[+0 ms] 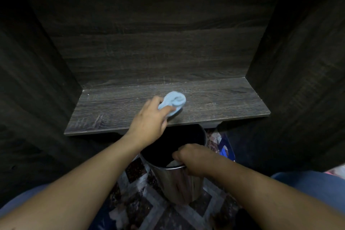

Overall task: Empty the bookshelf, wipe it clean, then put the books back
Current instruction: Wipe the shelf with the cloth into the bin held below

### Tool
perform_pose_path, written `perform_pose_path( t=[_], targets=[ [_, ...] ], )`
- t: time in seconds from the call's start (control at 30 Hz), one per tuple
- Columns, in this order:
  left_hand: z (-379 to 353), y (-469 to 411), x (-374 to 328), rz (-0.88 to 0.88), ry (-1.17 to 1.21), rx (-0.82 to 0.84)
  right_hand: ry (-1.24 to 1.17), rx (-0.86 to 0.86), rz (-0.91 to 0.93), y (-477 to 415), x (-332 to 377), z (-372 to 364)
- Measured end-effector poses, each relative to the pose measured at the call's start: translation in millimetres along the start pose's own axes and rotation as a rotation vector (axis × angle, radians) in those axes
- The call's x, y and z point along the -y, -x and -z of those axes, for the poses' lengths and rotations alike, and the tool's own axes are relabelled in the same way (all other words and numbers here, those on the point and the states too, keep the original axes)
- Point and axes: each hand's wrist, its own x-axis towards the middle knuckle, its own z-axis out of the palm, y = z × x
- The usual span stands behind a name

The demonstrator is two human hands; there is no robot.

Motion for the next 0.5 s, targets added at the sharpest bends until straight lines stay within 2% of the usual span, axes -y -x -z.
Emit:
perform_pose_path(
  t=[0.07, 0.1, 0.23, 0.3, 0.33, 0.43, 0.5],
  targets=[
    [-5, 4, 2, 0.051, -0.003, 0.211, -0.010, -0.003, -0.002, 0, -1, 1],
    [-5, 4, 3, 0.058, 0.035, 0.232, -0.010, -0.007, 0.001, -1, -2, 1],
    [0, 1, 3, 0.032, 0.144, -0.130, -0.030, -0.038, -0.006, -3, -5, -1],
    [-1, 0, 5, 0.066, 0.140, -0.192, -0.033, -0.045, -0.007, -3, -5, 0],
    [-3, 2, 7, 0.076, 0.152, -0.137, -0.032, -0.044, -0.008, -3, -5, 0],
    [-11, 8, 15, 0.104, 0.243, 0.225, -0.028, -0.050, -0.009, -2, -4, 0],
    [-11, 8, 18, 0.120, 0.267, 0.232, -0.019, -0.056, 0.002, -3, -3, 0]
  ],
)
